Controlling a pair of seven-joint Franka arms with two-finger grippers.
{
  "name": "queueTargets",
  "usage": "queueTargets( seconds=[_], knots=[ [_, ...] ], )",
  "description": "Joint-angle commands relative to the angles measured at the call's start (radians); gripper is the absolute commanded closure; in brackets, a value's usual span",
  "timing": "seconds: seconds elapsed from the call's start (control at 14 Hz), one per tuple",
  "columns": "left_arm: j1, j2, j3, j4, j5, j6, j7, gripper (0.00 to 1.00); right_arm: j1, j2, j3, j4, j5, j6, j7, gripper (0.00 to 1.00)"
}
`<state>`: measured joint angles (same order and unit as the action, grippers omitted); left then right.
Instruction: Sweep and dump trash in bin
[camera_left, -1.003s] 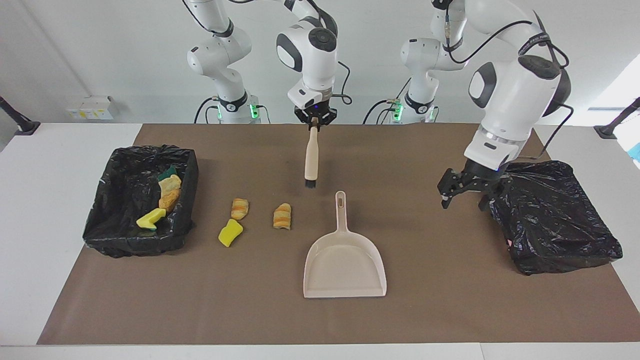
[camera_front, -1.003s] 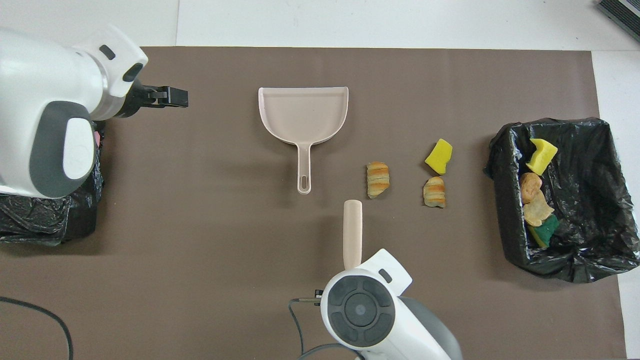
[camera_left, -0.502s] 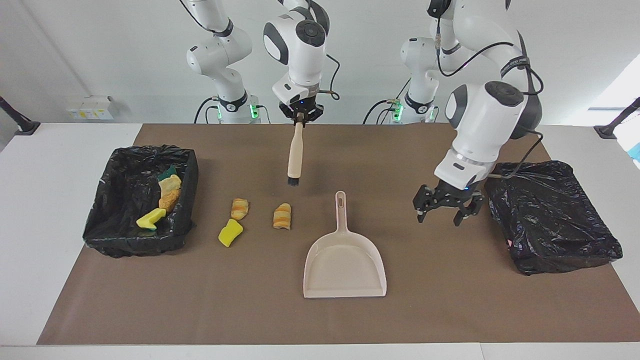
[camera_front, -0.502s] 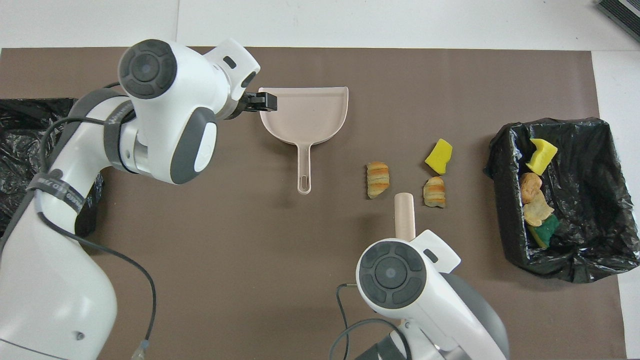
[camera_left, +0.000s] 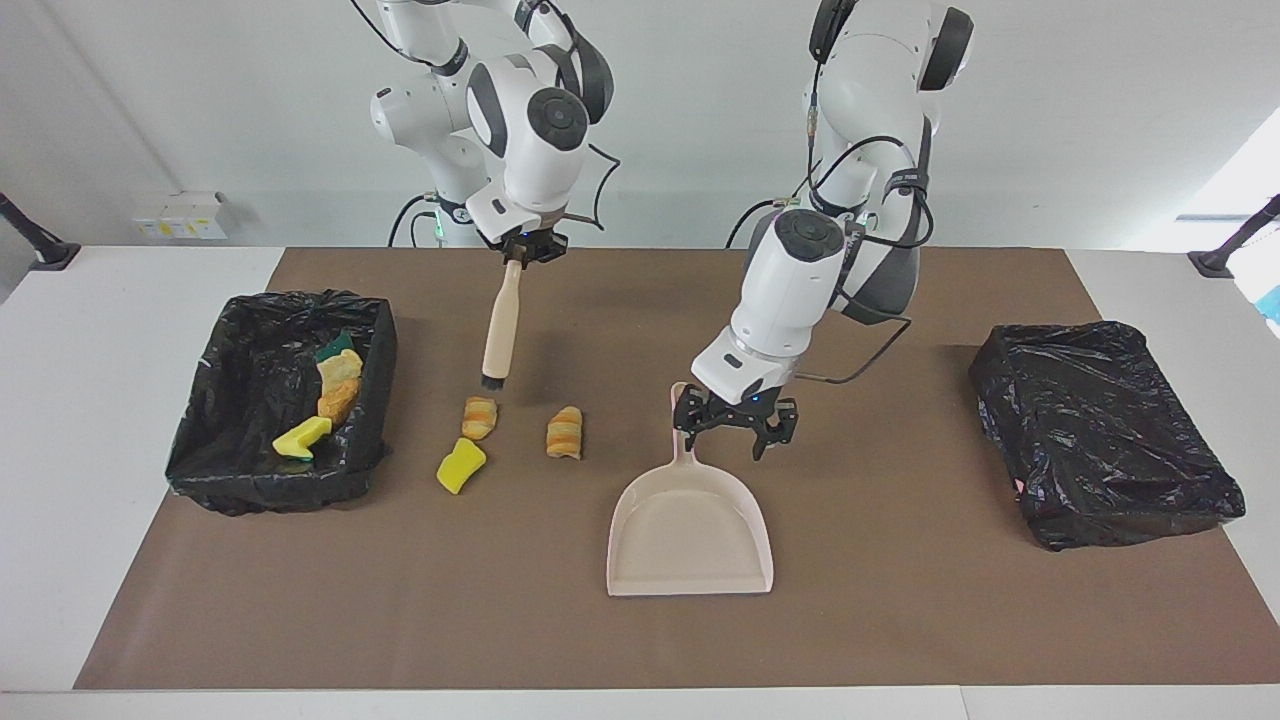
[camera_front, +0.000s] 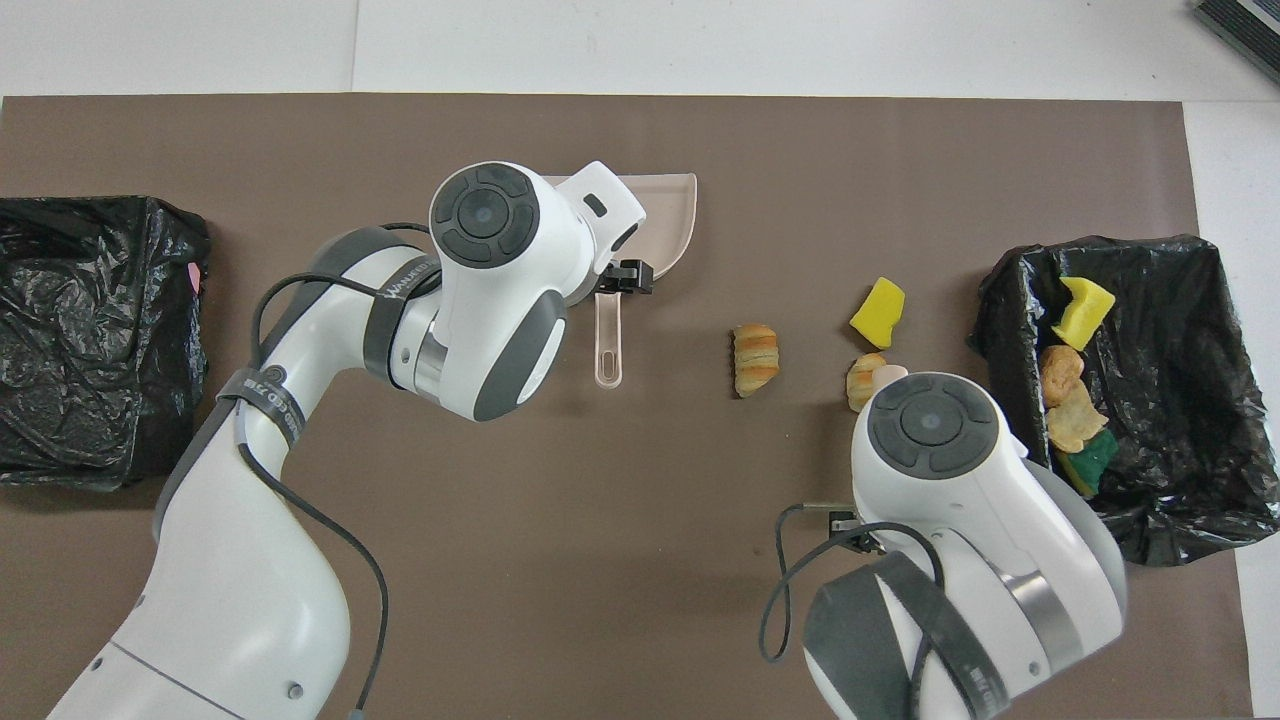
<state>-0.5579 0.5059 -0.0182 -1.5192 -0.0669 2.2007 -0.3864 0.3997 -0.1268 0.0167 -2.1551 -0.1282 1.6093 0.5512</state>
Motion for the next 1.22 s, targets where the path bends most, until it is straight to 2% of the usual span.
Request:
queueTargets(
  seconds=[0.0, 0.29, 0.36, 0.43, 0.5, 0.79, 1.0, 1.15],
  knots=[
    [-0.049, -0.012, 0.015, -0.074, 0.001, 0.002, -0.047, 0.00, -0.027, -0.019, 0.012, -0.029, -0.031, 0.014, -0.036, 1.00],
    [-0.074, -0.023, 0.015, -0.087, -0.001, -0.042, -0.065, 0.00, -0.028, -0.020, 0.014, -0.029, -0.044, 0.026, -0.046, 1.00],
    [-0.076, -0.023, 0.015, -0.087, -0.001, -0.058, -0.084, 0.32, -0.032, -0.020, 0.014, -0.037, -0.044, 0.044, -0.051, 1.00],
    [-0.076, -0.026, 0.015, -0.085, -0.010, -0.061, -0.104, 0.82, -0.041, -0.022, 0.014, -0.045, -0.042, 0.063, -0.053, 1.00],
    [-0.071, -0.032, 0.015, -0.084, -0.016, -0.065, -0.097, 1.00, -0.044, -0.023, 0.014, -0.051, -0.041, 0.079, -0.066, 1.00],
    [-0.059, -0.075, 0.026, -0.079, -0.004, -0.131, 0.051, 1.00, -0.085, -0.025, 0.014, -0.072, -0.041, 0.129, -0.128, 1.00],
    [0.005, -0.148, 0.043, -0.078, 0.012, -0.229, 0.373, 1.00, -0.088, -0.022, 0.014, -0.072, -0.041, 0.167, -0.143, 1.00],
    [0.047, -0.185, 0.049, -0.087, 0.030, -0.271, 0.487, 1.00, -0.088, -0.020, 0.014, -0.072, -0.041, 0.176, -0.151, 1.00]
  ],
)
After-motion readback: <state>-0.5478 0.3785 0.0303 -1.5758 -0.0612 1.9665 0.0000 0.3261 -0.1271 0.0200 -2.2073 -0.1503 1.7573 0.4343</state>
